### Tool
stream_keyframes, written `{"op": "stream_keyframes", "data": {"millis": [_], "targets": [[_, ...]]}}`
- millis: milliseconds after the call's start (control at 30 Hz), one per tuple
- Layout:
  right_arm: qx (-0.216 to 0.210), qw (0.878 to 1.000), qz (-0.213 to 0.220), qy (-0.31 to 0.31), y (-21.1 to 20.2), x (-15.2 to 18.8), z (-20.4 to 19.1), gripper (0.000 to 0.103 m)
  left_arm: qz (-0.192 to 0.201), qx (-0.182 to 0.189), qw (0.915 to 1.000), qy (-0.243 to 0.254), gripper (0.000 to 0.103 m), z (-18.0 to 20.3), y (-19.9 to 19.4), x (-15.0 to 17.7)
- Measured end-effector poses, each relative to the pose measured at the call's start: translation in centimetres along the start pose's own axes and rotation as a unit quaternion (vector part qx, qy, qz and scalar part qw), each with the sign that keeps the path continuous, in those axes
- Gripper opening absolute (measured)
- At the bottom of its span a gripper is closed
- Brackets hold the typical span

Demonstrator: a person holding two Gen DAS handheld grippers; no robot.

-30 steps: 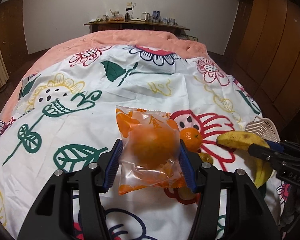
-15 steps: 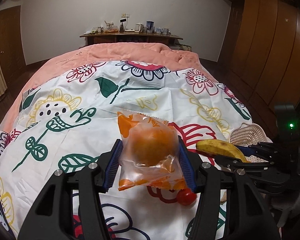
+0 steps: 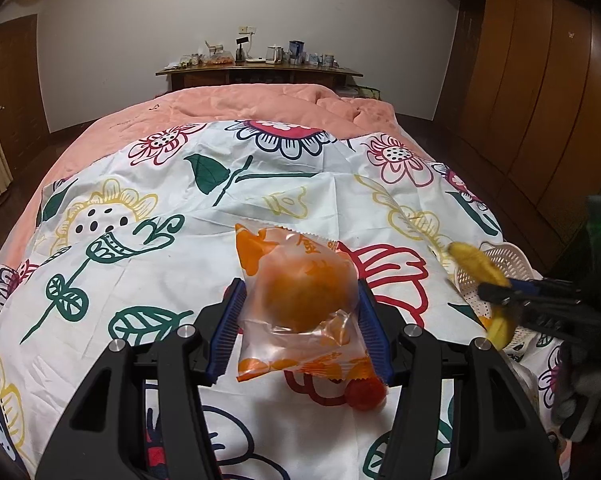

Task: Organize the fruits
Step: 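Carry the banana into the white basket and open the right tool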

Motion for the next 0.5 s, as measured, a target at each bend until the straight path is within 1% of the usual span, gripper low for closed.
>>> {"op": "stream_keyframes", "data": {"millis": [133, 267, 300, 333, 400, 500], "targets": [[0.012, 0.999, 0.013, 0.034, -1.3, 0.1, 4.0, 0.033, -0.001, 0.003, 1.0000, 0.006, 0.057, 0.6, 0.1, -0.1], [0.029, 0.997, 0.013, 0.069, -1.4, 0.8, 8.0, 0.033, -0.001, 0.005, 0.9999, 0.014, 0.057, 1.4, 0.1, -0.2], [0.033, 0.996, 0.012, 0.079, -1.3, 1.0, 9.0, 0.030, -0.002, 0.005, 0.9999, 0.015, 0.057, 1.6, 0.1, -0.2], [0.037, 0.995, 0.012, 0.088, -1.2, 1.2, 10.0, 0.029, -0.003, 0.006, 0.9998, 0.018, 0.057, 1.9, 0.2, -0.3], [0.040, 0.994, 0.012, 0.097, -1.0, 1.4, 11.2, 0.029, -0.005, 0.008, 0.9997, 0.022, 0.057, 2.5, 0.4, -0.3], [0.068, 0.993, 0.012, 0.091, -0.3, 1.6, 12.1, 0.029, -0.008, 0.012, 0.9994, 0.031, 0.057, 3.5, 0.6, -0.2]]}}
Point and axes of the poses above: each gripper's, at about its wrist camera, not at the fingertips, and y roughly the way its jaws point, z to its right, x to its underside, the point moved 4 cm from there along y, roughly the way its jaws point, and after that the axes turned 5 degrees about y, right-handed, at the moved point
